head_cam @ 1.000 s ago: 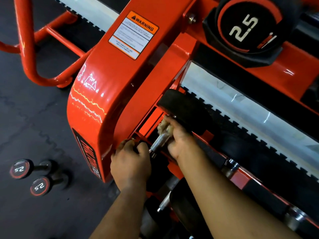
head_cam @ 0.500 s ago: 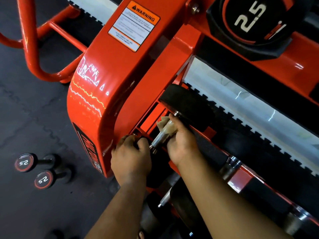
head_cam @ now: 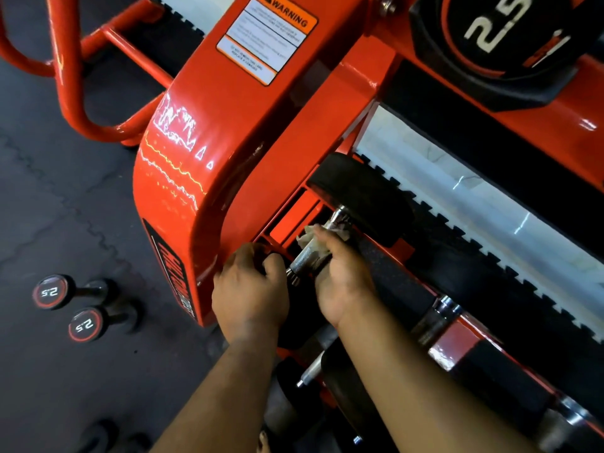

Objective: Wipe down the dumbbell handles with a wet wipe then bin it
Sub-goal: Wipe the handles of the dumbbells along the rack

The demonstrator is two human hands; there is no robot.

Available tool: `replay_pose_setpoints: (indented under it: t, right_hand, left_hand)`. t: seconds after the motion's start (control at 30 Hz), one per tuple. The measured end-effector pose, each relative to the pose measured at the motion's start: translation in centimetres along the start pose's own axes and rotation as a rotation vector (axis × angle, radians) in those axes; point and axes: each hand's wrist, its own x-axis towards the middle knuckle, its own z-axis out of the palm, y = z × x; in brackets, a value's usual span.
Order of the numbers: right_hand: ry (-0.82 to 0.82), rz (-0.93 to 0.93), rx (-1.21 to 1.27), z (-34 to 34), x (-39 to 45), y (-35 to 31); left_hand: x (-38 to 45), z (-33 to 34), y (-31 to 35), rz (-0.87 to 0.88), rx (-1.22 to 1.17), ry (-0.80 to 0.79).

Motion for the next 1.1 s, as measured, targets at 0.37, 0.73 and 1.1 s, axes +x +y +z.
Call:
replay_pose_setpoints:
  t: [0.37,0.73,1.1]
  right_hand:
    - [-0.121,0.126,-0.026,-0.8,1.4,-0.3]
    - [-0.033,0.215,-0.034,0.7,2.0,0.7]
    - [-0.121,-0.018,-0.944,-2.8,-5.1,1.3]
  left_hand:
    - [0.1,0.2,-0.1,-0.004,0.02,0.014]
    - [0.0,0.2,-0.1,-0.013,0.021,0.026]
    - [0.0,0.0,0.2,-0.011,0.033,0.009]
